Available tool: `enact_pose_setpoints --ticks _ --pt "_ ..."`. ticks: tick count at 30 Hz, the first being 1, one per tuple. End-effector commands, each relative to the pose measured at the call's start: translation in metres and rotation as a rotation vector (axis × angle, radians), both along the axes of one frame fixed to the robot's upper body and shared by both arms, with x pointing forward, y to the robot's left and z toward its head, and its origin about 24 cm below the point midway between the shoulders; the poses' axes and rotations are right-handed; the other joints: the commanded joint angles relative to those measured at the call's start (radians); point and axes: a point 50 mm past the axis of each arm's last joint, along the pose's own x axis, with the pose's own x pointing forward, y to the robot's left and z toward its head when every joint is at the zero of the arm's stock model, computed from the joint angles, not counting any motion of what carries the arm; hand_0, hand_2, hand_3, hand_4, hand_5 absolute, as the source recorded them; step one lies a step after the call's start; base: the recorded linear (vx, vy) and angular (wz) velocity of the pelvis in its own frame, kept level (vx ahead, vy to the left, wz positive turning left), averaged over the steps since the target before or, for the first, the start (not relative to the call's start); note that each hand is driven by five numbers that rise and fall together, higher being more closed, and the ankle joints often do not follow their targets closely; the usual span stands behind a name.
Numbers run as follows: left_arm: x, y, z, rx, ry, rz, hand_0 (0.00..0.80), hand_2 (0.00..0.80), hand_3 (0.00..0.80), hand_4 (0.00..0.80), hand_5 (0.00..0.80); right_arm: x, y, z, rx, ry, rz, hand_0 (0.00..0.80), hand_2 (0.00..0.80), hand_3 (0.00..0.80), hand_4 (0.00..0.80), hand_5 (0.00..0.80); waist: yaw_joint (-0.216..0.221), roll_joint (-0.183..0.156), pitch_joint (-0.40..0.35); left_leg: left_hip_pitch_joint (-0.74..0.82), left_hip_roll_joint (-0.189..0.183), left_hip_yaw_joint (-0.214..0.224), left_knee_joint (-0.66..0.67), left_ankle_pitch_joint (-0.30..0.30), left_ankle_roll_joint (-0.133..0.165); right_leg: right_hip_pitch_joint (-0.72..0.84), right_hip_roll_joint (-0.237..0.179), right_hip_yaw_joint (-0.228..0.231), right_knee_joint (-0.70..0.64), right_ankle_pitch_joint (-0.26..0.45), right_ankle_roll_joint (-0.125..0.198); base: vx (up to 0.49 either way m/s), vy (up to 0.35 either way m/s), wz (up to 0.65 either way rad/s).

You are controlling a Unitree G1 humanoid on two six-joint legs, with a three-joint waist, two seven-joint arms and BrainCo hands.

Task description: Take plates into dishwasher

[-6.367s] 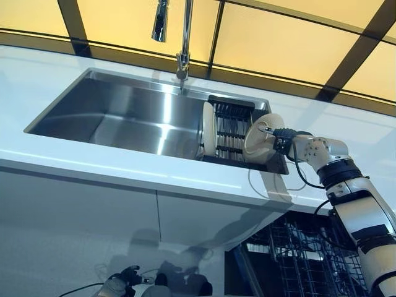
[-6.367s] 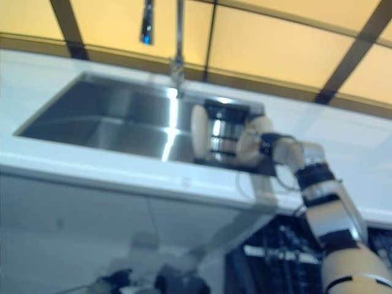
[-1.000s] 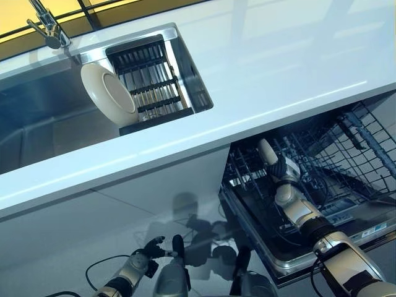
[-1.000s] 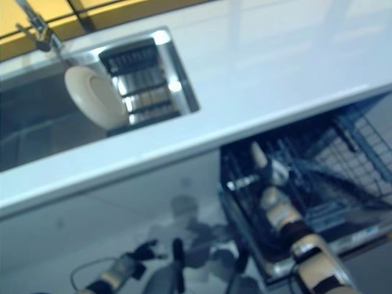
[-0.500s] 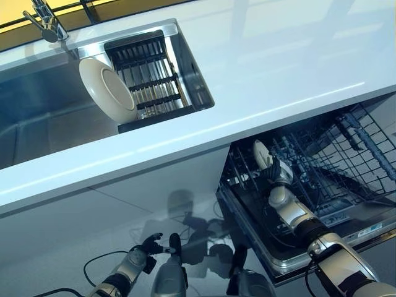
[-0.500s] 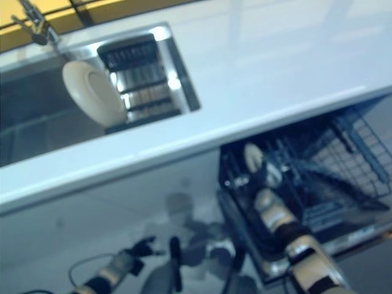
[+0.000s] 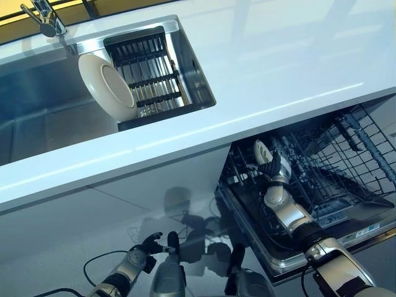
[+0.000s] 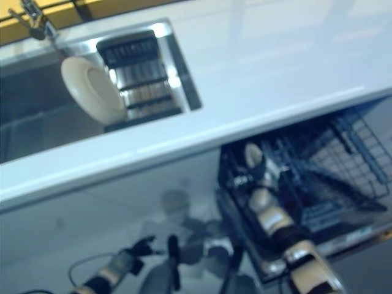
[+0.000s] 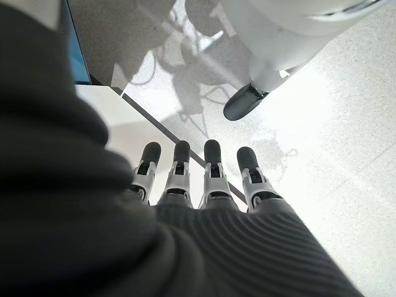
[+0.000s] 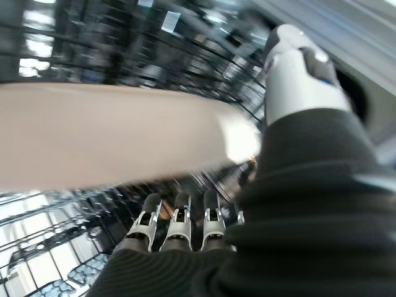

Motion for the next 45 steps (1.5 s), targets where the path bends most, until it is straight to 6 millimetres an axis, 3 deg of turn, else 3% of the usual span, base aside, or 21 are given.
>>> enact_pose_setpoints --ticks 1,5,14,19,23,29,35,41,45 --pt "0.008 0.0 0.005 0.007 -0.048 -0.009 0.0 0.0 0.0 0.0 0.0 0.001 0.004 0.045 0.053 -0.264 0.003 0.0 0.0 0.0 0.0 0.0 -0.017 -0.03 0.013 -0.016 -0.096 0.048 -0.002 -0.075 0.042 -0.037 0.006 0.042 0.081 -0.076 0.022 -0.018 0.001 -0.04" --pt "0.003 0.004 0.003 0.012 -0.046 0.004 0.0 0.0 0.0 0.0 0.0 -0.011 -0.003 0.065 0.104 -0.384 -0.002 0.0 0.0 0.0 0.0 0.0 -0.031 -0.037 0.015 -0.01 -0.091 0.062 -0.002 -0.08 0.044 -0.04 0.006 0.05 0.079 -0.074 0.027 -0.018 -0.003 -0.08" --pt "0.001 0.009 0.003 0.021 -0.048 0.036 0.0 0.0 0.0 0.0 0.0 -0.033 -0.019 0.098 0.261 -0.476 0.06 0.0 0.0 0.0 0.0 0.0 -0.064 -0.054 0.004 0.006 -0.078 0.09 -0.002 -0.09 0.042 -0.032 0.015 0.077 0.075 -0.08 0.029 -0.014 -0.005 -0.07" --pt "-0.01 0.019 0.0 0.033 -0.031 0.083 0.0 0.0 0.0 0.0 0.0 -0.061 -0.037 0.096 0.614 -0.538 0.128 0.0 0.0 0.0 0.0 0.0 -0.105 -0.073 -0.022 0.039 -0.065 0.12 -0.002 -0.1 0.041 -0.01 0.028 0.109 0.069 -0.089 0.028 -0.018 -0.018 -0.08" --pt "-0.015 0.024 -0.002 0.043 -0.012 0.109 0.0 0.0 0.0 0.0 0.0 -0.08 -0.046 0.116 0.734 -0.734 0.207 0.0 0.0 0.0 0.0 0.0 -0.134 -0.081 -0.051 0.062 -0.054 0.138 -0.002 -0.109 0.04 0.006 0.036 0.134 0.062 -0.095 0.026 -0.043 -0.026 -0.15" --pt "-0.021 0.026 -0.007 0.047 0.022 0.144 0.0 0.0 0.0 0.0 0.0 -0.101 -0.047 0.163 0.605 -0.982 0.346 0.0 0.0 0.0 0.0 0.0 -0.152 -0.083 -0.104 0.085 -0.036 0.158 -0.002 -0.112 0.029 0.036 0.051 0.159 0.037 -0.096 0.018 -0.051 -0.04 -0.18" --pt "-0.028 0.023 -0.012 0.035 0.064 0.159 0.0 0.0 0.0 0.0 0.0 -0.101 -0.029 0.22 0.407 -1.102 0.541 0.0 0.0 0.0 0.0 0.0 -0.125 -0.083 -0.162 0.101 -0.018 0.15 -0.002 -0.107 0.007 0.088 0.067 0.151 0.015 -0.111 -0.001 -0.016 -0.063 -0.11" --pt "-0.048 0.018 -0.021 0.011 0.108 0.173 0.0 0.0 0.0 0.0 0.0 -0.09 -0.004 0.26 0.209 -1.006 0.769 0.0 0.0 0.0 0.0 0.0 -0.06 -0.083 -0.2 0.105 -0.003 0.145 -0.002 -0.083 -0.018 0.153 0.068 0.085 -0.001 -0.133 -0.015 0.094 0.003 0.05" --pt "-0.063 0.021 -0.027 0.025 0.161 0.167 0.0 0.0 0.0 0.0 0.0 -0.084 0.006 0.269 0.128 -0.923 0.839 0.0 0.0 0.0 0.0 0.0 -0.042 -0.085 -0.216 0.111 0.002 0.22 0.002 -0.084 -0.029 0.193 0.053 0.011 -0.001 -0.16 -0.008 0.155 0.099 0.47"
